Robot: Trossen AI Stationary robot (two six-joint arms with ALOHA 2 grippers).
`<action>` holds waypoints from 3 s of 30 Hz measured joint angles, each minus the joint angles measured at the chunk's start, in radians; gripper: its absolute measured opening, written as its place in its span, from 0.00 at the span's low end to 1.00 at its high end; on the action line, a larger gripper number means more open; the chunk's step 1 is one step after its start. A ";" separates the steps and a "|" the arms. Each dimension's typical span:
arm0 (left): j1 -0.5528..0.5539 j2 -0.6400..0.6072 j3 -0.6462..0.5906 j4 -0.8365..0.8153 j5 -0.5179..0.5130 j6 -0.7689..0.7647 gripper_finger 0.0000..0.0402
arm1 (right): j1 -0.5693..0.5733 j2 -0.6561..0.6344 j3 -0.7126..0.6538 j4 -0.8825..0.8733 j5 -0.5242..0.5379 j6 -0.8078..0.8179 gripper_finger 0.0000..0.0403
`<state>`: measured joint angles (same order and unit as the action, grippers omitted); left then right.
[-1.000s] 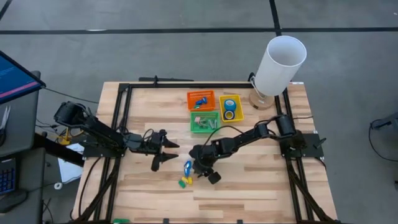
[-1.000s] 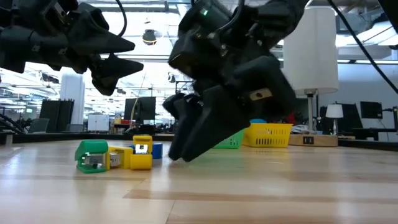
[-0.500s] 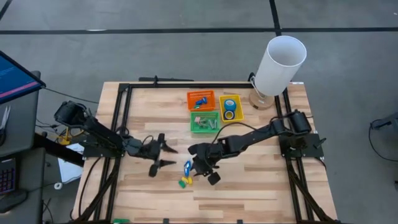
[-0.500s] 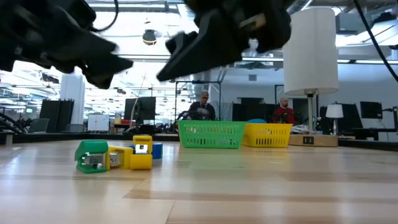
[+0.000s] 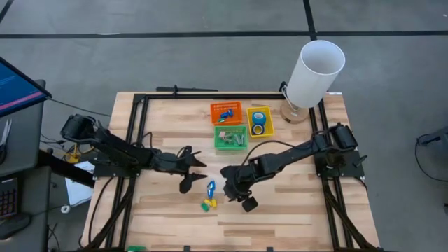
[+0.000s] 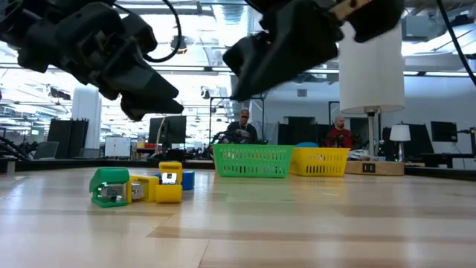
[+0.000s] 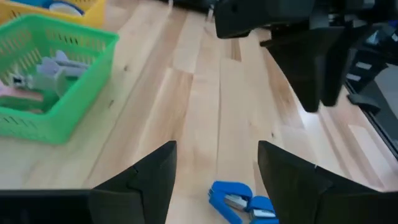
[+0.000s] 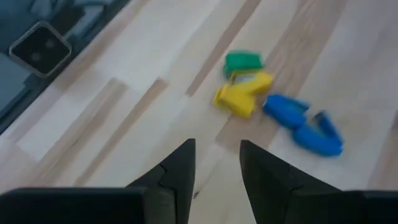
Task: Pick and place Stapler, Stapler remover, tape
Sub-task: Put the blue stapler into the orange bin
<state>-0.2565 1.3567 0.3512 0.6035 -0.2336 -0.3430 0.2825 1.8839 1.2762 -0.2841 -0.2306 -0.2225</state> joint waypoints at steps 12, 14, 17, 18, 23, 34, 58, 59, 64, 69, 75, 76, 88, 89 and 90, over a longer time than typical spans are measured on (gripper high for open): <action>0.000 0.000 0.013 -0.065 0.037 -0.032 0.53 | 0.064 0.000 0.000 -0.074 0.128 0.041 0.29; 0.000 0.000 0.013 -0.065 0.039 -0.038 0.53 | 0.070 0.000 0.000 -0.089 0.163 0.041 0.28; 0.000 0.009 0.014 -0.062 0.040 -0.041 0.53 | 0.073 0.000 -0.001 -0.089 0.190 0.041 0.27; 0.000 0.017 0.015 -0.064 0.042 -0.044 0.53 | 0.075 0.000 -0.005 -0.085 0.193 0.042 0.26; 0.000 0.116 0.050 -0.068 0.071 -0.052 0.53 | 0.075 -0.022 -0.075 -0.072 0.221 0.070 0.25; 0.016 0.206 0.168 -0.197 0.197 -0.030 0.53 | 0.077 -0.230 -0.355 0.179 0.291 0.210 0.25; 0.099 0.314 0.241 -0.268 0.323 -0.145 0.53 | 0.079 -0.244 -0.383 0.211 0.284 0.260 0.25; 0.099 0.314 0.251 -0.267 0.329 -0.144 0.53 | 0.079 -0.244 -0.383 0.211 0.284 0.260 0.25; 0.101 0.313 0.279 -0.280 0.366 -0.139 0.53 | 0.079 -0.244 -0.383 0.214 0.283 0.271 0.25; 0.085 0.313 0.278 -0.400 0.398 -0.207 0.53 | 0.084 -0.243 -0.383 0.214 0.283 0.276 0.25; 0.055 0.312 0.279 -0.409 0.360 -0.242 0.53 | 0.085 -0.243 -0.383 0.214 0.282 0.276 0.25; 0.054 0.312 0.279 -0.408 0.361 -0.243 0.53 | 0.084 -0.243 -0.383 0.214 0.283 0.276 0.25; 0.096 0.329 0.312 -0.286 0.430 -0.219 0.53 | 0.084 -0.243 -0.383 0.219 0.283 0.284 0.25; 0.105 0.339 0.322 -0.287 0.440 -0.210 0.53 | 0.084 -0.243 -0.383 0.218 0.283 0.284 0.25; 0.115 0.359 0.342 -0.286 0.453 -0.204 0.53 | 0.084 -0.243 -0.383 0.218 0.283 0.284 0.25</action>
<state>-0.1420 1.7152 0.6929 0.3170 0.2195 -0.5475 0.3664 1.6407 0.8936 -0.0656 0.0521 0.0620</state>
